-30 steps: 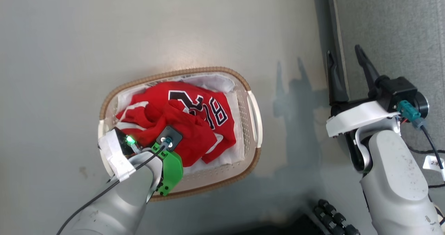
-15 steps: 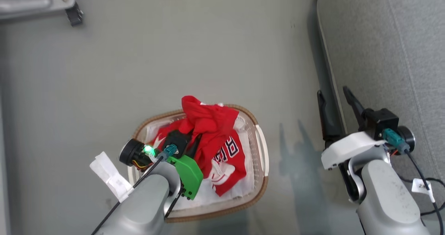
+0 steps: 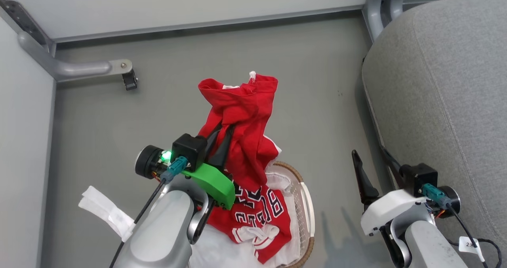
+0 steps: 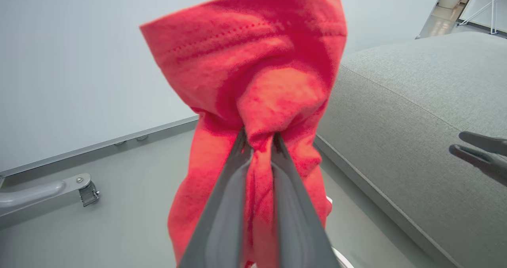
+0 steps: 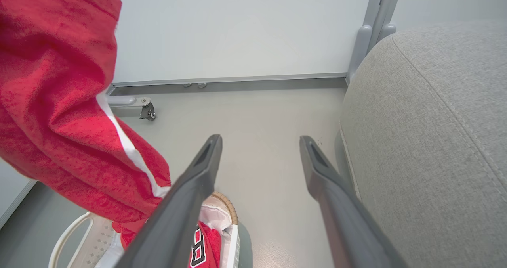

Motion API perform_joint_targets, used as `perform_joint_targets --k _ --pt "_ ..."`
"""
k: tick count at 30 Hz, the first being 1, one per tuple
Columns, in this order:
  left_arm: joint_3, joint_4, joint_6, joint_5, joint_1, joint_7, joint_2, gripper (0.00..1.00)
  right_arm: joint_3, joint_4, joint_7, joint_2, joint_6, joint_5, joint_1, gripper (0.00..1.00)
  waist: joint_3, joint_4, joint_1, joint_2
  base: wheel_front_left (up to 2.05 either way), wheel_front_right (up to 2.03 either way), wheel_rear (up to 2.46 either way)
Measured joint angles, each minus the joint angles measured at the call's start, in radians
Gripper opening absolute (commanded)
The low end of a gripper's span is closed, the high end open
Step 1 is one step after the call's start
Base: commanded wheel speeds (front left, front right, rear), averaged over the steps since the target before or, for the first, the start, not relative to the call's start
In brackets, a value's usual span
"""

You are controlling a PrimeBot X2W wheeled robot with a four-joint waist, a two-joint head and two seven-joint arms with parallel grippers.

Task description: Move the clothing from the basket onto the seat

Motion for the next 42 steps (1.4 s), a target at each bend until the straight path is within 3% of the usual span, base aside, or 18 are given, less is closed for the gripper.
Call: perform_joint_targets --k 10,25,34,42 --pt "0.072 -0.129 -0.014 -0.002 0.009 0.000 -0.006 0.00 0.025 0.017 0.000 0.000 0.000 -0.004 0.071 1.00 -0.123 0.027 0.0000 0.0000 0.00 0.00 0.00" --pt "0.016 -0.222 0.016 -0.091 -0.076 0.000 -0.007 0.00 0.060 0.002 0.000 0.000 0.000 0.017 0.088 1.00 -0.158 0.055 0.0000 0.0000 0.00 0.00 0.00" --pt "-0.020 -0.222 0.021 -0.110 -0.092 0.000 -0.007 0.00 0.266 -0.133 0.000 0.000 0.000 -0.006 -0.030 1.00 -0.133 0.061 0.0000 0.0000 0.00 0.00 0.00" --pt "-0.056 -0.242 0.028 -0.142 -0.103 0.000 -0.007 0.00 0.426 -0.077 0.000 0.001 0.000 0.026 -0.183 1.00 -0.119 0.088 0.0000 0.0000 0.00 0.00 0.00"
